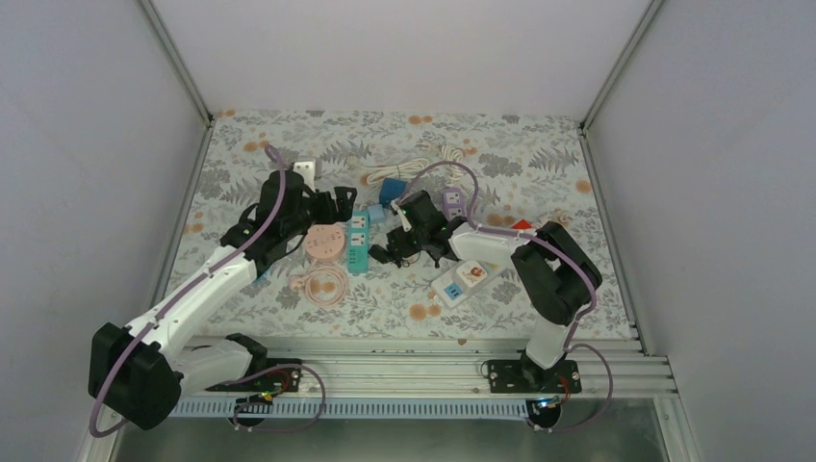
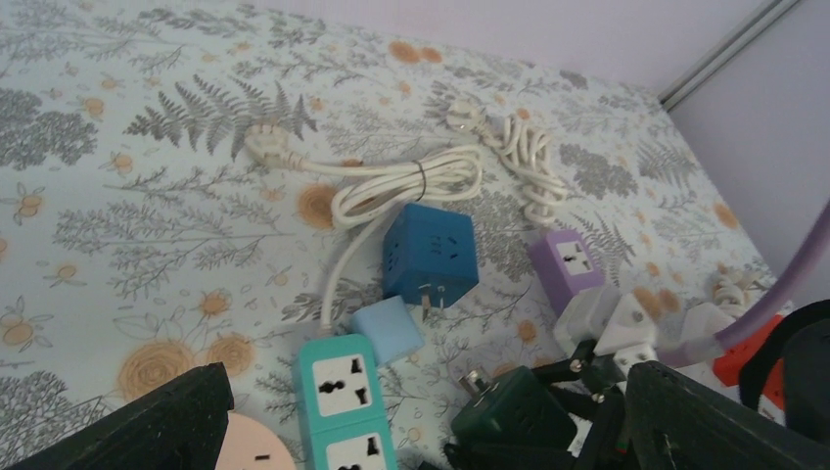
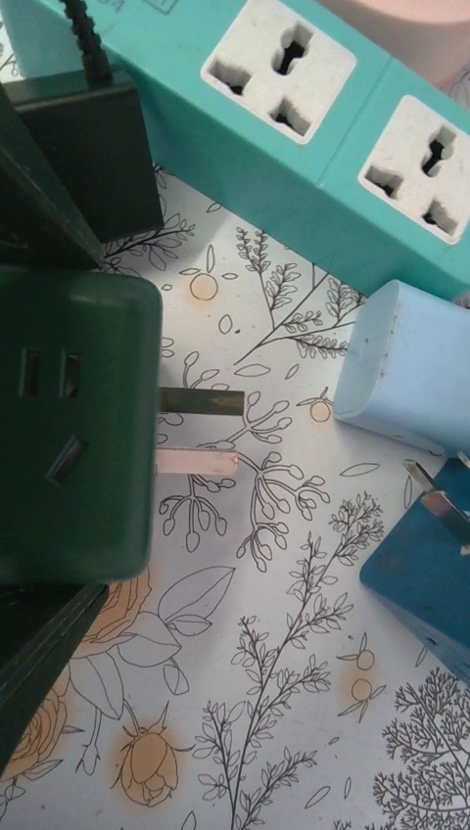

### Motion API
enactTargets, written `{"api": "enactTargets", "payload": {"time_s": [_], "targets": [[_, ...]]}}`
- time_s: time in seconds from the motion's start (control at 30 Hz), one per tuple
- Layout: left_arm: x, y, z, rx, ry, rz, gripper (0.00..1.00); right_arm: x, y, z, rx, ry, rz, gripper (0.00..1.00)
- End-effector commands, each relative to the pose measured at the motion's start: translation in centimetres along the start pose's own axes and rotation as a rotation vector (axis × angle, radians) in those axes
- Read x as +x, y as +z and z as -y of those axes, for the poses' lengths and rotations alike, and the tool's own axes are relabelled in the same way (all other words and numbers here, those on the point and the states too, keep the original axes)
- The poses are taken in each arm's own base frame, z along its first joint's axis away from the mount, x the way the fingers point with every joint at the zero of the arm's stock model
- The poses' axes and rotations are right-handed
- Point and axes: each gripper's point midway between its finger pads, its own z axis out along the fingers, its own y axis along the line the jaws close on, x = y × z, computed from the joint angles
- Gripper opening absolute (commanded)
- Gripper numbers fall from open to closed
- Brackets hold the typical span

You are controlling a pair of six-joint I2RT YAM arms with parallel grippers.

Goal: Insert the plug

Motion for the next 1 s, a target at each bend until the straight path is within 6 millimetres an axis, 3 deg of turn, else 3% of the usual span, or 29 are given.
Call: {"api": "enactTargets", "payload": {"time_s": [0.0, 0.1, 0.2, 0.37, 0.47, 0.6, 0.73, 0.97], "targets": [[-0.9, -0.7, 0.7, 0.053, -0.006, 0.051, 1.00, 0.7, 0.3, 0.0, 0.024, -0.030, 0.006, 0.71], [-0.8, -0.9, 0.9, 0.061, -0.002, 0.047, 1.00, 0.4, 0.2, 0.3, 0.051, -0.020, 0.025, 0.64], [-0.3, -0.9, 0.9, 0.073, -0.006, 0.027, 1.00, -1.2, -0.9, 0.5, 0.065, -0.007, 0.082, 0.61], [0.7, -1.1, 2.1, 0.203, -0.033, -0.043, 1.00, -5.8, -5.7, -0.5, 0.015, -0.015, 0.277, 0.61], [1.2, -1.4, 3.6, 0.320, -0.060, -0.102, 1.00, -7.6, -8.5, -1.9, -0.065, -0.054, 0.356, 0.62], [1.3, -2.2, 5.8, 0.481, -0.120, -0.165, 1.00, -8.8, -11.6, -5.5, -0.253, -0.179, 0.444, 0.63], [0.5, -3.0, 7.7, 0.600, -0.164, -0.175, 1.00, -10.3, -13.8, -7.9, -0.335, -0.278, 0.536, 0.63], [1.4, -1.8, 6.9, 0.555, -0.262, -0.220, 1.00, -13.1, -16.3, -10.4, -0.380, -0.347, 0.660, 0.62]]}}
